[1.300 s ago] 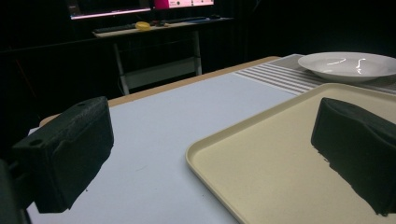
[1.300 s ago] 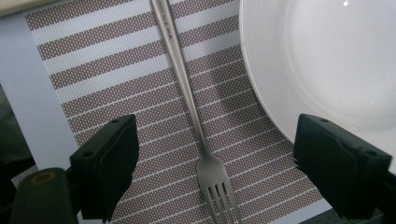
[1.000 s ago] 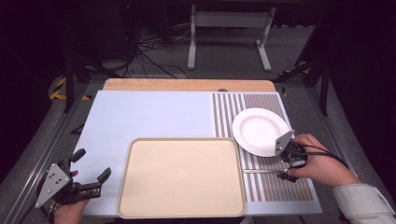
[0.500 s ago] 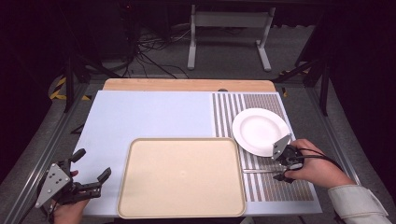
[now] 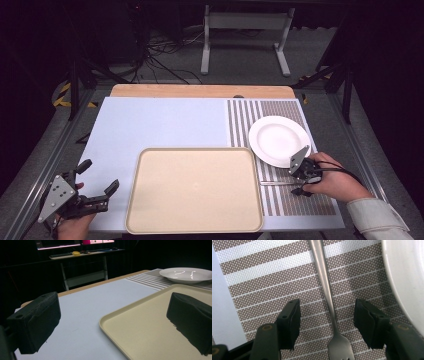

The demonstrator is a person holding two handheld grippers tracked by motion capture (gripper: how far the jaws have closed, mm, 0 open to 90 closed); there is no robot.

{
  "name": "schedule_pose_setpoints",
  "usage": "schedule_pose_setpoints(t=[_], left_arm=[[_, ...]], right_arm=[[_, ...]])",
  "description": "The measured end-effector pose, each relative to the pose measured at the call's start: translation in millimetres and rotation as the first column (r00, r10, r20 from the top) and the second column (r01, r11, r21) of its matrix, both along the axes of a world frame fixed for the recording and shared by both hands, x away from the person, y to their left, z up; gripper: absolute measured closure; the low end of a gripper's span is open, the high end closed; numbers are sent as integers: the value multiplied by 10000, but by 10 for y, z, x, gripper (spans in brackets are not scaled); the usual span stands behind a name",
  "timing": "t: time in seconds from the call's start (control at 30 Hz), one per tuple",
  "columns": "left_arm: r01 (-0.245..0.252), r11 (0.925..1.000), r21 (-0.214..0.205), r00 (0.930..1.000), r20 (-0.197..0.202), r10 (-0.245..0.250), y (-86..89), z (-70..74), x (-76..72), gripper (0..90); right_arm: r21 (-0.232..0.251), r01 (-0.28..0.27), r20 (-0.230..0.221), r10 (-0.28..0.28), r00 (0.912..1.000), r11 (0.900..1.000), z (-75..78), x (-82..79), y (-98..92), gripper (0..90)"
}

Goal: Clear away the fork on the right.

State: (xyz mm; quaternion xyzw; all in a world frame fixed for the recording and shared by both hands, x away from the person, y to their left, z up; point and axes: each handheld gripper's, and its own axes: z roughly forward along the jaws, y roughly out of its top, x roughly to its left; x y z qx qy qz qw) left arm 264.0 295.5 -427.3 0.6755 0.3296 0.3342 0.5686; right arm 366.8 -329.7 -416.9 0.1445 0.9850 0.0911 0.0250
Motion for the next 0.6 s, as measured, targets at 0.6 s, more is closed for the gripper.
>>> schedule_pose_setpoints(t=[0.6], left_arm=[[14, 10000, 5, 10000, -5, -14, -1, 0, 0, 2]], right_arm=[[-63, -549, 123, 549, 9984, 9985, 51, 34, -8, 722]])
